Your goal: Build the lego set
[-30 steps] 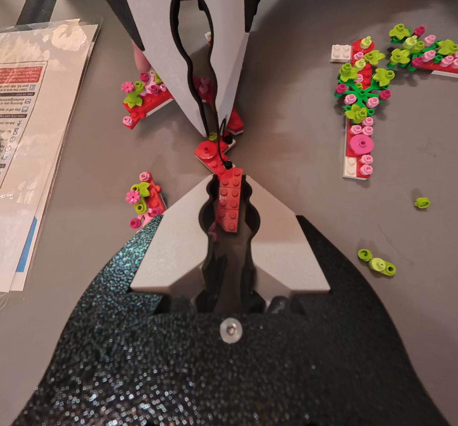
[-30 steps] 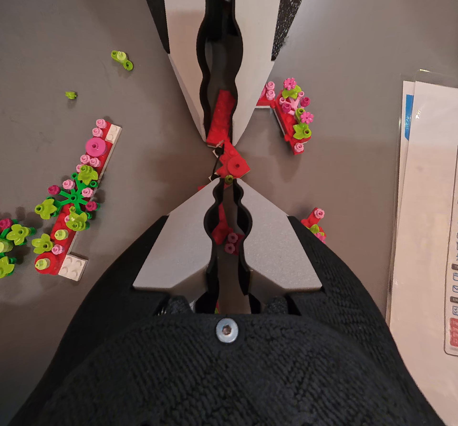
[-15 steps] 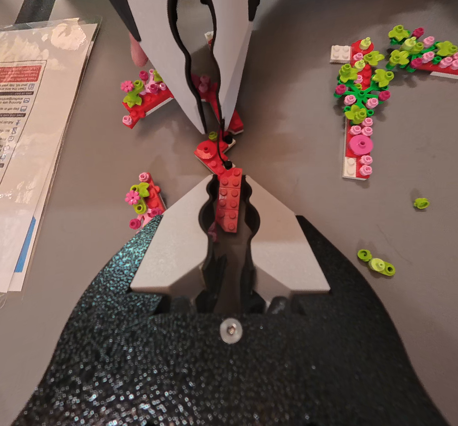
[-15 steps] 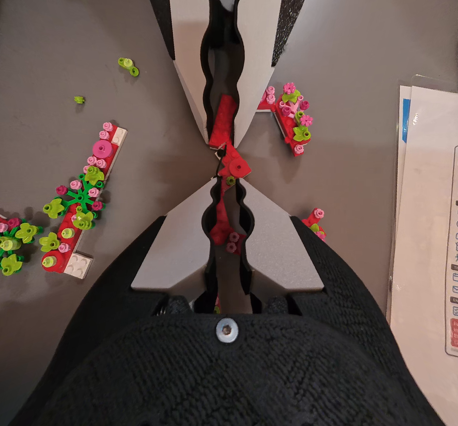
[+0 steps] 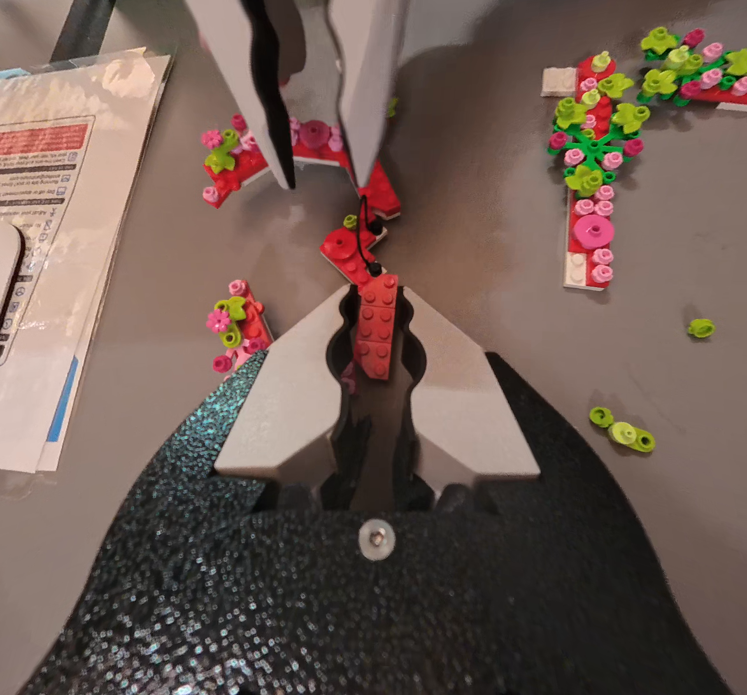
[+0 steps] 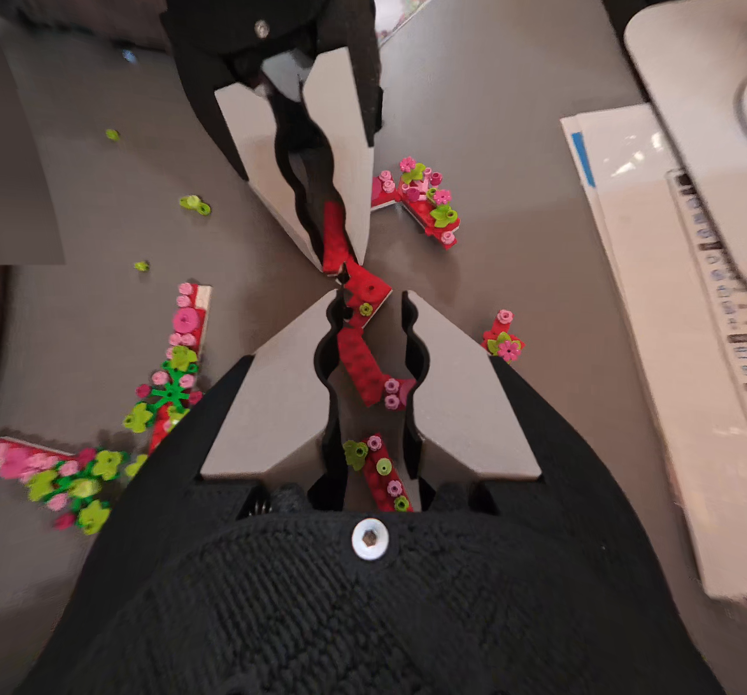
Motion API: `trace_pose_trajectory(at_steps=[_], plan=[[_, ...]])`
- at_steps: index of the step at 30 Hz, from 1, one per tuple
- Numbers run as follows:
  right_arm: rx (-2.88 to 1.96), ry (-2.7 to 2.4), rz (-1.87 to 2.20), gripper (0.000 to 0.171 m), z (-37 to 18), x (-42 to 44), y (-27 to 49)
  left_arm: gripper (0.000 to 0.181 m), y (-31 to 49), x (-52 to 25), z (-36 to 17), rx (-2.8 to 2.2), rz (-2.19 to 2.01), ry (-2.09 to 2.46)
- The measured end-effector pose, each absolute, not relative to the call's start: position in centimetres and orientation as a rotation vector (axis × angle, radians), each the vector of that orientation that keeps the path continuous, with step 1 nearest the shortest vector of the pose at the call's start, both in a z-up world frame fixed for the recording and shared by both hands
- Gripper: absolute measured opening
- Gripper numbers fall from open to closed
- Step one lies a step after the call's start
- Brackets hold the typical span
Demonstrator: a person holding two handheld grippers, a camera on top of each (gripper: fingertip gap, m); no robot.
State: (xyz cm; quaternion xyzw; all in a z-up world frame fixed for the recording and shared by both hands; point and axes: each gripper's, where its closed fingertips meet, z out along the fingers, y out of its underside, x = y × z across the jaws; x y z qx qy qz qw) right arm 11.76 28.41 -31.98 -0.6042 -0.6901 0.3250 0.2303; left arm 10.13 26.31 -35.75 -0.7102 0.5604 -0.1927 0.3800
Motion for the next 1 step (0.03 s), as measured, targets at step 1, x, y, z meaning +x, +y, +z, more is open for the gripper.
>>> trace_pose_trajectory(at_steps=[1], plan=[[-1.615, -1.909, 0.811, 0.03, -31.98, 11.85, 28.28, 0.017, 26.38, 10.09, -35.76, -1.824, -0.497, 1.42]])
